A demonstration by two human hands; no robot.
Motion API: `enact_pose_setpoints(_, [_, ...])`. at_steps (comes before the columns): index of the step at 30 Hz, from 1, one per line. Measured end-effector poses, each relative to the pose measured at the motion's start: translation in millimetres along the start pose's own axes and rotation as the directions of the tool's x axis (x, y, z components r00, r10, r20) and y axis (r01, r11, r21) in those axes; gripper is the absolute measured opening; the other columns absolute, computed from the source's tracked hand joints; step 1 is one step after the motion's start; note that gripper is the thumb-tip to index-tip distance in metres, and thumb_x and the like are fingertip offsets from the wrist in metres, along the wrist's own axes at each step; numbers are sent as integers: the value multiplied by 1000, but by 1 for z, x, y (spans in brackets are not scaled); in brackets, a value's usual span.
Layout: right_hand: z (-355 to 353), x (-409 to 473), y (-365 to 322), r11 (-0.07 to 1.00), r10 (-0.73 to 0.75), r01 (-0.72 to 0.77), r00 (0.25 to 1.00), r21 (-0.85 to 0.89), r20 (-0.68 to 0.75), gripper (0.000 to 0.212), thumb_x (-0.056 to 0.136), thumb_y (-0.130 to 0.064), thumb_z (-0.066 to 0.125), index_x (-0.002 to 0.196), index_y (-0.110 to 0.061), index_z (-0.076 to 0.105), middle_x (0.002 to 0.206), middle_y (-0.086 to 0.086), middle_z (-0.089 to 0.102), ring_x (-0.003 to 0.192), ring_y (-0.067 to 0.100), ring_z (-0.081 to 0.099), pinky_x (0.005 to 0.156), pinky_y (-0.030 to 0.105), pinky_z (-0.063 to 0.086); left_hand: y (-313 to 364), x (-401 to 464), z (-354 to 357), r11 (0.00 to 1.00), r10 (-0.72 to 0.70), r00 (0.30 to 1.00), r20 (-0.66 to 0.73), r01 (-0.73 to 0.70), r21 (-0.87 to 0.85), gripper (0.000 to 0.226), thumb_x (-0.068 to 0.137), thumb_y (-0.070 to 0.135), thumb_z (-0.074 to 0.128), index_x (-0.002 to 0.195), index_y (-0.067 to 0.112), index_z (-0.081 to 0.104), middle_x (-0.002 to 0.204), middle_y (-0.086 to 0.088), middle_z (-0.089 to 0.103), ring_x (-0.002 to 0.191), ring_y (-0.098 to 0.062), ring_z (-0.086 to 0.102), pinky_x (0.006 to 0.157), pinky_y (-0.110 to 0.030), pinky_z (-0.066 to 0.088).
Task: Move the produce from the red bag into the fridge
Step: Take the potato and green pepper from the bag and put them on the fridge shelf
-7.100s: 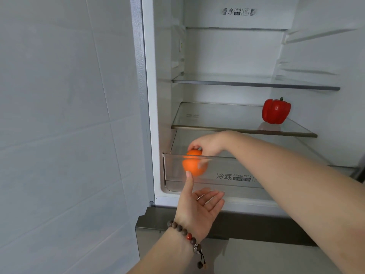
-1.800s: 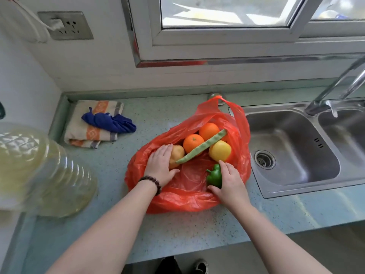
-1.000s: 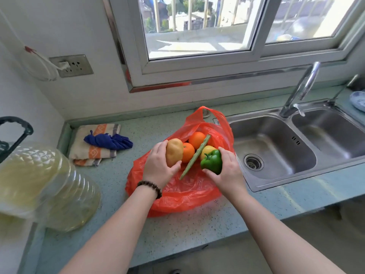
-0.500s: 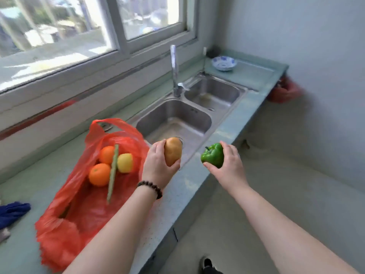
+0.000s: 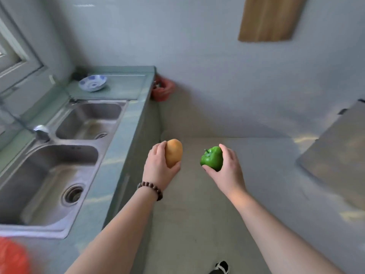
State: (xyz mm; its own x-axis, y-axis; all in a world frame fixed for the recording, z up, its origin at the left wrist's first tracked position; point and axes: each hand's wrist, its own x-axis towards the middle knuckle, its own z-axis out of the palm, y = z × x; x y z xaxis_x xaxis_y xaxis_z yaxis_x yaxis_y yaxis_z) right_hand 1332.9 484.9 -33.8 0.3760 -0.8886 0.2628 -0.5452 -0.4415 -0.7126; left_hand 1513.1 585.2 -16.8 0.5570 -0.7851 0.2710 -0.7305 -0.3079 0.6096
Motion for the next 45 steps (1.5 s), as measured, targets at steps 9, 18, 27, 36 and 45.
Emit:
enact_pose_setpoints(9, [-137, 91, 129, 988, 136, -153, 945, -35, -298, 82, 65, -32, 82, 134, -8, 42, 126, 8, 49, 120, 24, 47, 93, 29, 41, 172, 114, 142, 958, 277, 952, 129, -263, -110, 73, 72, 34, 73, 134, 10, 41, 133, -6, 47, 122, -22, 44, 97, -25, 34])
enact_pose_setpoints(18, [-253, 135, 218, 942, 252, -330, 813, -59, -525, 81, 67, -34, 80, 134, -13, 40, 127, 5, 48, 118, 24, 49, 88, 22, 36, 312, 176, 248, 876, 463, 862, 208, -409, -256, 74, 73, 37, 70, 136, 14, 38, 132, -1, 45, 121, -20, 43, 90, -21, 32])
enact_pose_setpoints(27, [-311, 200, 293, 904, 305, -426, 708, -41, -637, 82, 67, -36, 80, 135, -15, 40, 129, 4, 46, 116, 20, 48, 87, 19, 34, 409, 245, 341, 784, 602, 755, 259, -499, -369, 75, 77, 39, 68, 139, 13, 35, 135, -3, 42, 123, -21, 41, 94, -26, 36])
enact_pose_setpoints(36, [-382, 324, 362, 861, 314, -507, 581, -32, -751, 82, 67, -36, 80, 135, -18, 39, 126, 2, 46, 112, 21, 50, 86, 23, 36, 516, 366, 434, 680, 714, 648, 265, -551, -484, 74, 77, 37, 68, 138, 11, 36, 135, -4, 42, 121, -24, 43, 95, -32, 42])
enact_pose_setpoints(45, [-460, 411, 413, 822, 276, -568, 477, -53, -835, 82, 69, -41, 77, 137, -20, 36, 129, 1, 44, 111, 17, 49, 84, 23, 37, 626, 449, 505, 549, 813, 545, 207, -595, -587, 75, 75, 37, 69, 138, 11, 37, 133, -3, 43, 118, -21, 46, 95, -24, 38])
